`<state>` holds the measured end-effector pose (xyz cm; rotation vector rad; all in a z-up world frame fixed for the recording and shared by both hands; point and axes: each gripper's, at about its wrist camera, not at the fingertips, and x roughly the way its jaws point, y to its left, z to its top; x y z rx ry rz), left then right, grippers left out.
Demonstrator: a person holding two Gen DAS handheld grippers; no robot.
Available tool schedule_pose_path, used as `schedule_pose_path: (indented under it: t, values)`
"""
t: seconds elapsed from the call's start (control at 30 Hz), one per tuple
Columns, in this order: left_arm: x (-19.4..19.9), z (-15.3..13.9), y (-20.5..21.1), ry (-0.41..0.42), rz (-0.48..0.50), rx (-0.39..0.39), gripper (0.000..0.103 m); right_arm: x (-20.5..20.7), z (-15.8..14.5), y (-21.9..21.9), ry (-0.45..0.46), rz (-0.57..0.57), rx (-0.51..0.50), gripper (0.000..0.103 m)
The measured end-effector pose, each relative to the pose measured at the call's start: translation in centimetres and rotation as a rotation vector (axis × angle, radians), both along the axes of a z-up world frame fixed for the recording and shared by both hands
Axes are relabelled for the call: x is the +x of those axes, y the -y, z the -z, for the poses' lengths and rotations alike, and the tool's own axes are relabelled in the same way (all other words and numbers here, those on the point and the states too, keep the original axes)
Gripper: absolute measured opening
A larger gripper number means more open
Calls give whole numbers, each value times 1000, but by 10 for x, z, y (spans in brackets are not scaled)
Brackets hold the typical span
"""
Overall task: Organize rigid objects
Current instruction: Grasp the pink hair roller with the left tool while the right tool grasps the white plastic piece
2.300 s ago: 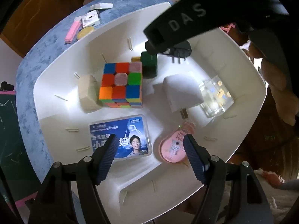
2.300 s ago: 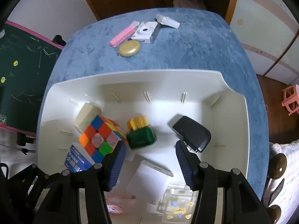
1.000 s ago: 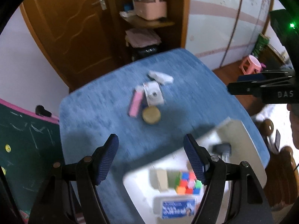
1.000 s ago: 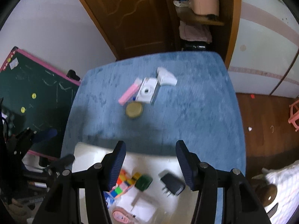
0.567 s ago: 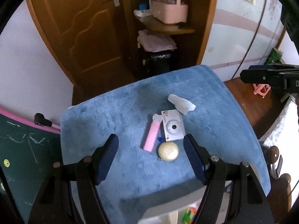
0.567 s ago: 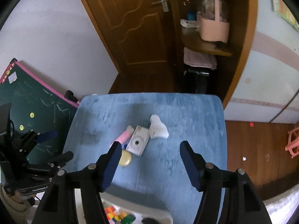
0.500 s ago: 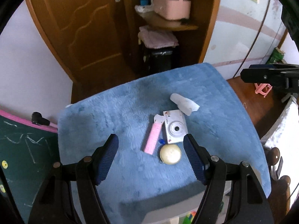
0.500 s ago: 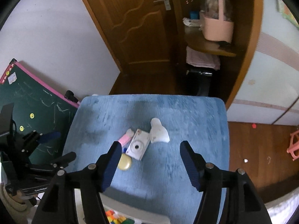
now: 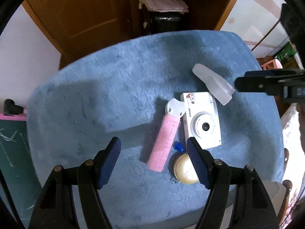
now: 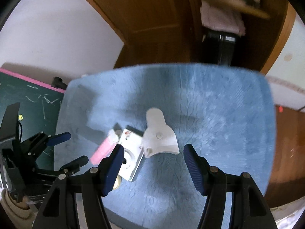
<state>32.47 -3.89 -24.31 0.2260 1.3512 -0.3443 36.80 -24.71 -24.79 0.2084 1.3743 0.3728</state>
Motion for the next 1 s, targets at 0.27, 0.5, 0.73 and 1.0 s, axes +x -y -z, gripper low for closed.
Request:
schedule_pose_path:
  t: [0.27,0.5,0.73,1.0]
  values:
    - [1,14,9,-39,43,-6,73,13,35,-4,-62,0,29,66]
    - [5,24,14,-57,52,17,59,13,48,-11,-85,-27,18,66]
    - [11,33,9,-94,10,-11,50,12,52,-10,-86,-25,19,66]
    - [14,51,24,-103,19,42,44,14,53,-29,-77,-39,-37,66]
